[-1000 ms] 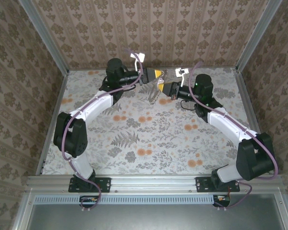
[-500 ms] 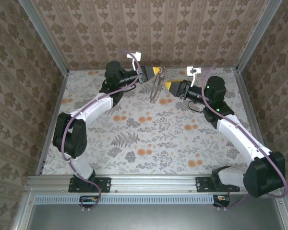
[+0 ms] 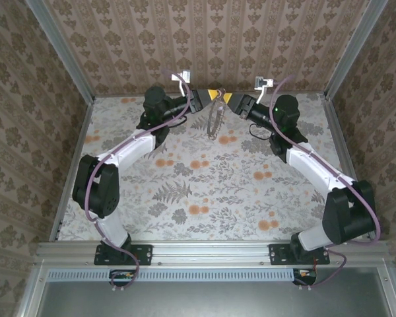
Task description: Put the keys on the keyring
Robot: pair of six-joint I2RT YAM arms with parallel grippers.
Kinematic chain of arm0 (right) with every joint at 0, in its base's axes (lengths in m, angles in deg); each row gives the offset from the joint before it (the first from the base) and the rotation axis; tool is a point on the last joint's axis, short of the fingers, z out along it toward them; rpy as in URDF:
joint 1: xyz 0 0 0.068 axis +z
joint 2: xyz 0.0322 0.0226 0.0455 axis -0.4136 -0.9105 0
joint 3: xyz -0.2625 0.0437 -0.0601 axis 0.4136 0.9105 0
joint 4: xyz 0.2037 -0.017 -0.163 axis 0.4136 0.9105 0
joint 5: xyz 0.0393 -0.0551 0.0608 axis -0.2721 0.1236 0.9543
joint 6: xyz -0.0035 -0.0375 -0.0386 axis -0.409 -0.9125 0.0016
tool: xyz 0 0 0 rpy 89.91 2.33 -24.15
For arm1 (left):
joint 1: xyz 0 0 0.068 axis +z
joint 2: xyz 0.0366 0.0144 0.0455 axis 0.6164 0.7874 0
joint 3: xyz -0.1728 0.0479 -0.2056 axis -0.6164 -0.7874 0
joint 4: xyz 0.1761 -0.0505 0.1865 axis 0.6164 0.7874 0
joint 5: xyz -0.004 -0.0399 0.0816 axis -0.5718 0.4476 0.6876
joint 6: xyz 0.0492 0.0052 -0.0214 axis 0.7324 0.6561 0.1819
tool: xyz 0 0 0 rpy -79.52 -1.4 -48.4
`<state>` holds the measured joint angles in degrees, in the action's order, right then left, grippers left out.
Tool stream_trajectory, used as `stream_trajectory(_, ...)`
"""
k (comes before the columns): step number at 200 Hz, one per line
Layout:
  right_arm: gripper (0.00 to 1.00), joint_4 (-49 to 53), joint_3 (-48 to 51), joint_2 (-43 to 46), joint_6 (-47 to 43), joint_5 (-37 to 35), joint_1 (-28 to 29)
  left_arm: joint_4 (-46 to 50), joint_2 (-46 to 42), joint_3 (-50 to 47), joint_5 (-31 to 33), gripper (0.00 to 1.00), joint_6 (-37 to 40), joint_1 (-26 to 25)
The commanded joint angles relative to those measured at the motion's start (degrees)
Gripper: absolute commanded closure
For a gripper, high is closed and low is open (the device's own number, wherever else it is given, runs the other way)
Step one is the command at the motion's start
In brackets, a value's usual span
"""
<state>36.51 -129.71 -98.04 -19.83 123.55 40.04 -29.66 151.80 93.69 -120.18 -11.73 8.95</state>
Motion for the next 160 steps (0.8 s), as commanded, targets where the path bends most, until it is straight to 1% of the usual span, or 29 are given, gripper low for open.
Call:
stream_trajectory(1, 0.63, -6.7, -2.6, -1.8, 3.6, -0.9, -0.1, -4.4, -2.2, -0.2, 0.7, 1.00, -1.5, 0.5)
stream_trajectory(61, 0.67, -9.5, -4.0, -4.3, 5.8, -0.1, 0.0, -4.7, -2.2, -0.3, 0.6, 1.00, -1.6, 0.5)
stream_trajectory(125, 0.68, -9.4, -5.7, -5.8, 6.3, 1.0, 0.6, -5.3, -1.9, 0.0, 0.3, 1.00, -2.1, 0.5)
stream_trajectory(160, 0.71, -9.7, -5.8, -6.3, 6.5, 1.6, 1.2, -5.4, -2.0, -0.1, 0.3, 1.00, -2.1, 0.5)
